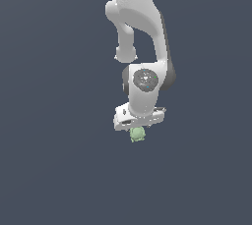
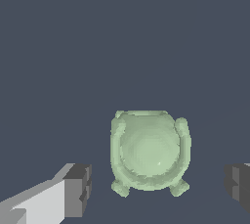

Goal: Pick up the object and move it to a goal position.

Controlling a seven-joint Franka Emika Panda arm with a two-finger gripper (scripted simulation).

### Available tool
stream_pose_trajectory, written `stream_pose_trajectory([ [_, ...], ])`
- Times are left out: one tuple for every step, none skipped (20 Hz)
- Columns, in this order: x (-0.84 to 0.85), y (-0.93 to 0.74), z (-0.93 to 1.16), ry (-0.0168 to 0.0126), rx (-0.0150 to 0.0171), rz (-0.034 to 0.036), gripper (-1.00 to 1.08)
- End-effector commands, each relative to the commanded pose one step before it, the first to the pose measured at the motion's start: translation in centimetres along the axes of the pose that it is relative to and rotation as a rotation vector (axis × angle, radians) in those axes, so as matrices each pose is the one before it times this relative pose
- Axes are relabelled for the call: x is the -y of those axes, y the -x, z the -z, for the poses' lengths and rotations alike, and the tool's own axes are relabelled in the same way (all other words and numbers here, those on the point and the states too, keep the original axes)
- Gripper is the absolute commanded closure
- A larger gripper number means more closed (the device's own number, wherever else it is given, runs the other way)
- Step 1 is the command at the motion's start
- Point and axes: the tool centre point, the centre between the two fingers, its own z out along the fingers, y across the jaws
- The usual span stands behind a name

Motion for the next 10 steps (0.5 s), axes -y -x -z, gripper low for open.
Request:
stream_pose_trajectory([
  [-0.023, 0.004, -0.281, 0.00007, 0.00005, -0.00021, -0.92],
  [-0.005, 0.002, -0.264, 0.0, 0.0, 0.0, -0.92],
  [-0.007, 0.004, -0.338, 0.0, 0.0, 0.0, -0.92],
  [0.034, 0.002, -0.396, -0.00008, -0.00024, 0.00064, -0.92],
  [-0.009, 0.009, -0.483, 0.0, 0.0, 0.0, -0.92],
  [0.032, 0.008, -0.538, -0.00008, -0.00023, 0.00065, -0.92],
  [-0.011, 0.015, -0.606, 0.0, 0.0, 0.0, -0.92],
  [0.032, 0.009, -0.535, -0.00009, -0.00023, 0.00065, -0.92],
  [-0.009, 0.008, -0.469, 0.0, 0.0, 0.0, -0.92],
  [-0.008, 0.001, -0.389, 0.0, 0.0, 0.0, -0.92],
])
